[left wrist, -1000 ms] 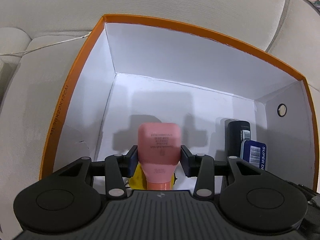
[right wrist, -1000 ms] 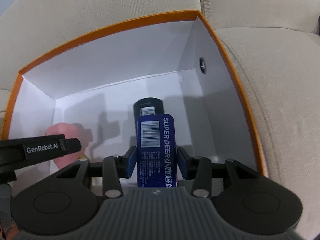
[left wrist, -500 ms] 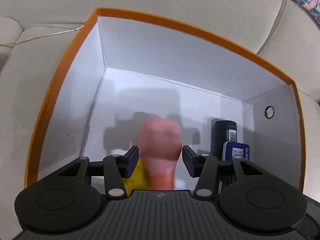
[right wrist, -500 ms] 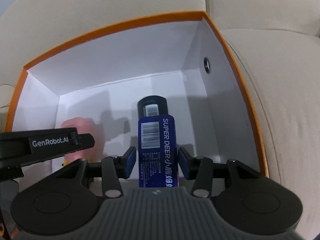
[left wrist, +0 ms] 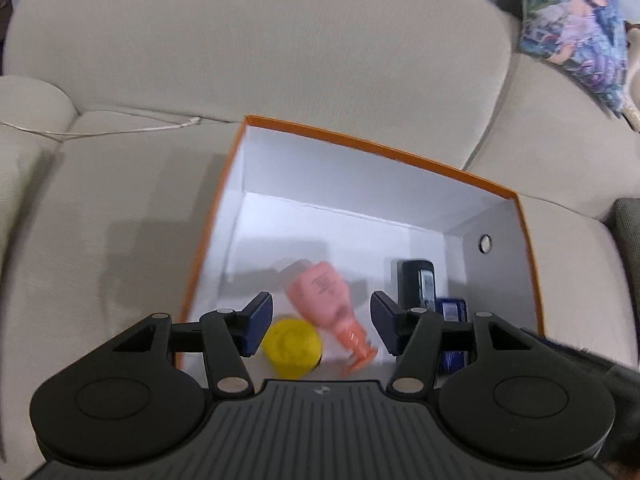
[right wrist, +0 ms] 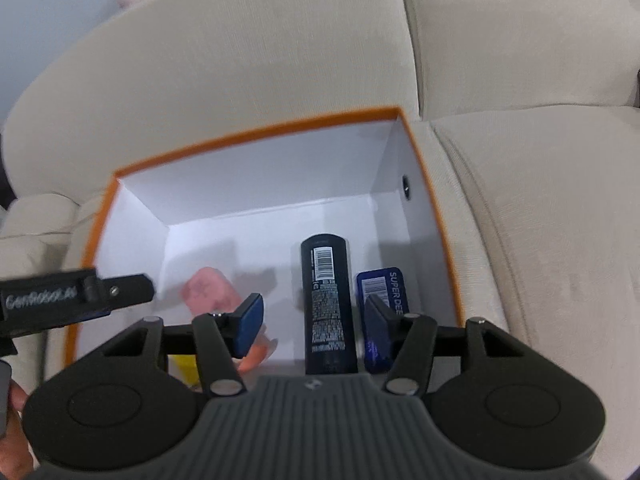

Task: Organize rigid objects
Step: 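Open both tools to release the items and move back to the pile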

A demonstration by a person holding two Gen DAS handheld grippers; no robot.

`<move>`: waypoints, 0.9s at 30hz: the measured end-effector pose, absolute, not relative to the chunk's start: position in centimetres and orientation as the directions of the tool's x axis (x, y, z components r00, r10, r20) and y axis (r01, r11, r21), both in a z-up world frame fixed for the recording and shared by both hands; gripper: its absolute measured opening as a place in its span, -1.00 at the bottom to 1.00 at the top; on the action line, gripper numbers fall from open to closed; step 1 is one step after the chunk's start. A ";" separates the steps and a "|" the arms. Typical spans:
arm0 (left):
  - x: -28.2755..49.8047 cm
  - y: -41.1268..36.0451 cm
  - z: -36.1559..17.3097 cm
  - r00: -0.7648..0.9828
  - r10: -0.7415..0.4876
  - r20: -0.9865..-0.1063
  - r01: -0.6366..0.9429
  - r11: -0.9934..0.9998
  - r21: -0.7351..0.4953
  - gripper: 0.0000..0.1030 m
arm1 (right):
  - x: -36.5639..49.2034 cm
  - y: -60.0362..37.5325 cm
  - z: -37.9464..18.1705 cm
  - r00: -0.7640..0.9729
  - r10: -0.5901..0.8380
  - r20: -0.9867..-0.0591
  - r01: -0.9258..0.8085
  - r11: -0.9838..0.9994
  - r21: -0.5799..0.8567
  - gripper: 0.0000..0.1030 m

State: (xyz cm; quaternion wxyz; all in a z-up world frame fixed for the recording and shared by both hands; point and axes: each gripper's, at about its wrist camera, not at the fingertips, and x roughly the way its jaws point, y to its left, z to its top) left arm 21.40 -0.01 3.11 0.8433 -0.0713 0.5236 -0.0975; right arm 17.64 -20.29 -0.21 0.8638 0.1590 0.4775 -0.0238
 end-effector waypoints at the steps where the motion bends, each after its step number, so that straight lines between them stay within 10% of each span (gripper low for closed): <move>1: 20.5 0.3 3.6 0.436 -0.240 -0.867 0.092 0.971 -0.223 0.29 | 17.0 -20.5 0.5 0.549 0.112 -0.828 0.196 0.946 0.257 0.17; 27: 8.3 -3.0 -5.1 0.222 -0.212 -0.952 0.215 0.963 -0.165 0.49 | -0.8 -14.3 -4.5 0.349 0.202 -0.915 -0.341 0.937 0.077 0.44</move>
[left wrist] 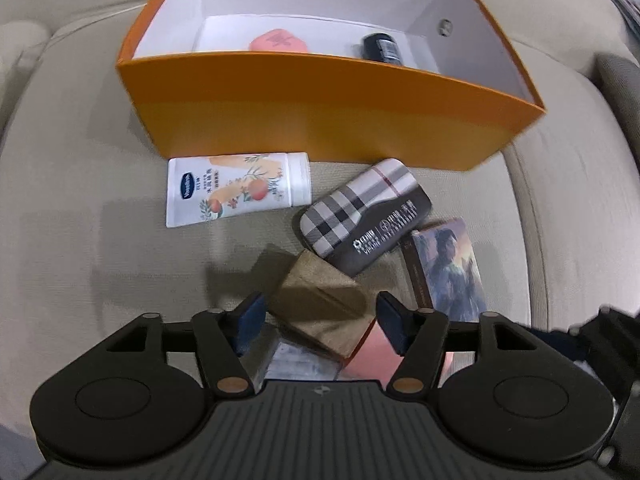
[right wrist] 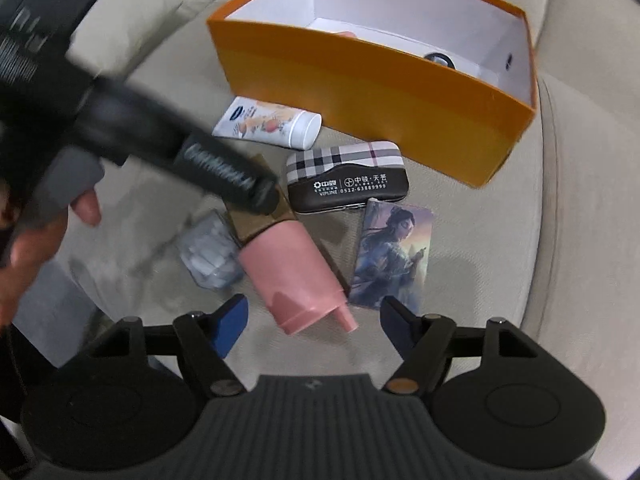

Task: Organize rigid objects
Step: 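Open both tools to release the items and move back to the pile, then grasp the brown cardboard cube with left tool while right tool grasps pink cup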

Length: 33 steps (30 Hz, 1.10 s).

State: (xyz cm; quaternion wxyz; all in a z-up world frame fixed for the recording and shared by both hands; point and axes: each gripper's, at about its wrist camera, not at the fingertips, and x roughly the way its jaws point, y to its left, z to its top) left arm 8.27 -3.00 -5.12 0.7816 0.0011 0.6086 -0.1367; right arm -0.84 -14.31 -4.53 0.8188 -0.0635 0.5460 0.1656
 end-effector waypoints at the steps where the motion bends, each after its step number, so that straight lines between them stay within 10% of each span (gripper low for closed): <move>1: 8.3 -3.0 -5.2 0.231 -0.214 -0.949 0.191 0.967 -0.172 0.50 | -0.8 -13.8 -4.8 0.360 0.202 -0.911 -0.364 0.929 0.062 0.44; 13: 9.5 -0.7 -7.2 0.104 -0.298 -0.949 -0.003 0.954 -0.300 0.51 | -1.4 -8.7 -7.9 0.411 0.194 -0.891 -0.678 0.718 -0.157 0.42; 33: 12.7 1.2 -8.9 0.107 -0.376 -0.921 -0.167 0.906 -0.389 0.54 | 0.3 -10.9 -8.5 0.398 0.231 -0.888 -0.621 0.781 -0.075 0.24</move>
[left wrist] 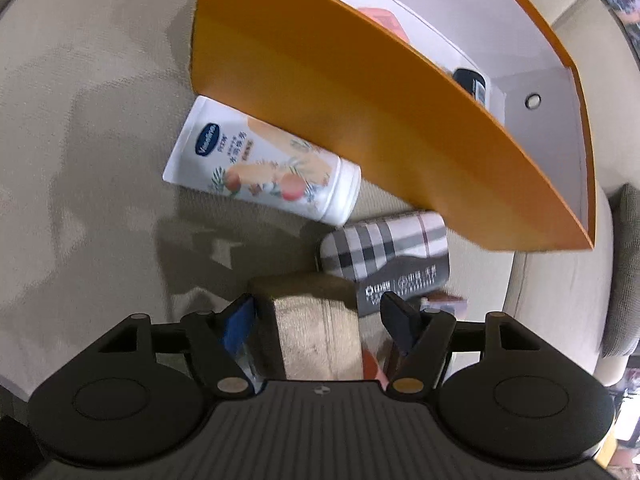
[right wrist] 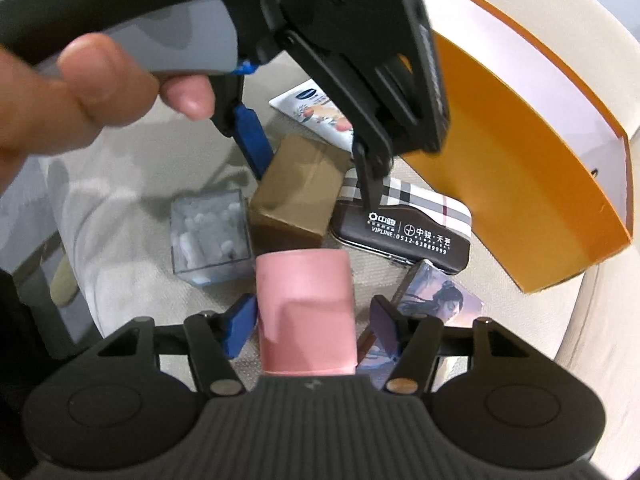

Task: Organize rigid objects
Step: 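Grasp the brown cardboard cube with left tool while right tool grasps pink cup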

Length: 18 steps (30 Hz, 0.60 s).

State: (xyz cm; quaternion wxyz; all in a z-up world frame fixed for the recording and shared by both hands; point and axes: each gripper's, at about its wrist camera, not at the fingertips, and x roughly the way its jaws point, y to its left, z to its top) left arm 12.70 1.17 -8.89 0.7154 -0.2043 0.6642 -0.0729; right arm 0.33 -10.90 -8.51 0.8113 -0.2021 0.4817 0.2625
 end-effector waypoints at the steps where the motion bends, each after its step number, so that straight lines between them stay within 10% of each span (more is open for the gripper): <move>1: 12.9 1.3 -9.0 0.101 -0.380 -0.919 -0.168 0.904 -0.392 0.54 | 0.3 -10.9 -8.5 0.393 0.234 -0.889 -0.617 0.784 -0.066 0.24; 18: 10.4 -0.8 -9.2 0.107 -0.266 -0.958 -0.074 0.959 -0.275 0.22 | 0.4 -9.7 -10.1 0.405 0.207 -0.891 -0.623 0.775 -0.103 0.17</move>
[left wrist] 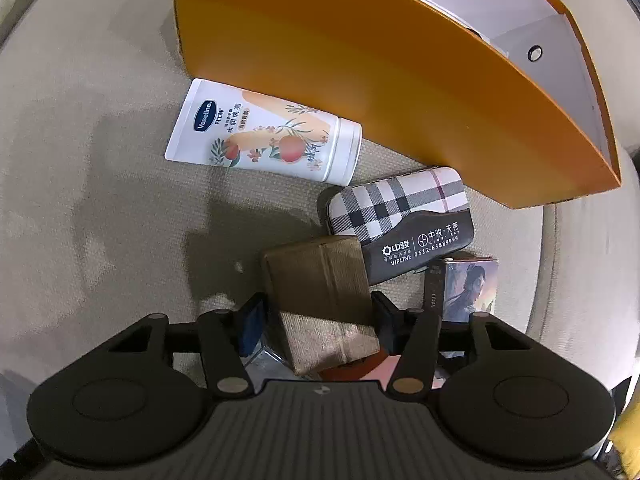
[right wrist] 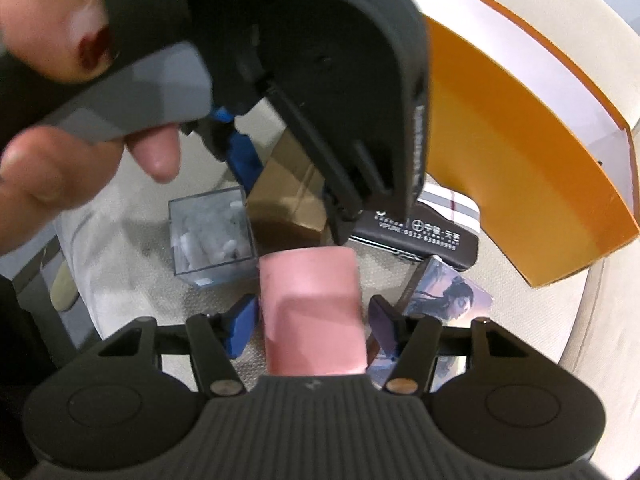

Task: Organize rigid objects
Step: 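Grasp the brown cardboard cube with left tool while right tool grasps pink cup, then carry the brown cube and pink cup into the shoebox with both tools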

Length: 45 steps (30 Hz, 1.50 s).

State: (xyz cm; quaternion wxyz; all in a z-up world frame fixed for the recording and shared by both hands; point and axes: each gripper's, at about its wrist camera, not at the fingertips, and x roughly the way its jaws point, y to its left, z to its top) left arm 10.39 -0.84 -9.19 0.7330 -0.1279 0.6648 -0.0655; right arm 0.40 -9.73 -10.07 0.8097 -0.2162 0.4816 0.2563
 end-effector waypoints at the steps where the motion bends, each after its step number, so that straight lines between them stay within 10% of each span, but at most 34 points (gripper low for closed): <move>1: 10.5 -0.6 -9.1 0.108 -0.273 -0.956 -0.078 0.956 -0.282 0.21 | 0.4 -9.5 -10.2 0.409 0.198 -0.891 -0.622 0.775 -0.113 0.12; 45: 13.8 5.5 7.7 0.502 -0.461 -0.732 0.029 0.855 -0.518 0.02 | 5.2 -21.8 5.0 0.724 0.362 -0.587 -0.144 0.911 0.386 0.10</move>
